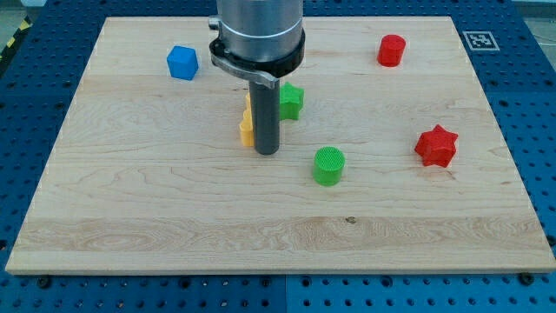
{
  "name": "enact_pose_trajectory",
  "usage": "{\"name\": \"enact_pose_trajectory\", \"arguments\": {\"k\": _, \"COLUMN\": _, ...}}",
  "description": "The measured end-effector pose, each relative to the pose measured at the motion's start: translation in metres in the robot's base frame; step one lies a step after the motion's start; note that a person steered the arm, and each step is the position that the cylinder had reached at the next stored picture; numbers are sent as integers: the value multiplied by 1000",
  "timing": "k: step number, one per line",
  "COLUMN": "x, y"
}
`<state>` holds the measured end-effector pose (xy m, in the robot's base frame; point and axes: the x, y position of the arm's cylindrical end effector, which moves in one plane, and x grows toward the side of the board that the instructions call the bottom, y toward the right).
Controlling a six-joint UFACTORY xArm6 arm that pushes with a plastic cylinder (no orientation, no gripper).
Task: Slightly touch the left side of the yellow heart
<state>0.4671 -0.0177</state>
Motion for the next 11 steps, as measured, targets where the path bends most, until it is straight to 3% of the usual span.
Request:
{"name": "enact_pose_trajectory", "arguments": {"k": 2, "x": 34, "y": -42}}
{"name": "enact_pose_trajectory", "arguments": {"k": 3, "x": 24, "y": -67}}
{"name": "enact_pose_trajectory", "arguments": {"k": 5, "x": -24, "y": -66}}
{"name": "enact_pose_trajectory", "arguments": {"k": 8, "x": 0, "y": -59}}
{"name": "enact_pose_trajectory", "arguments": {"k": 11, "x": -18, "y": -27}}
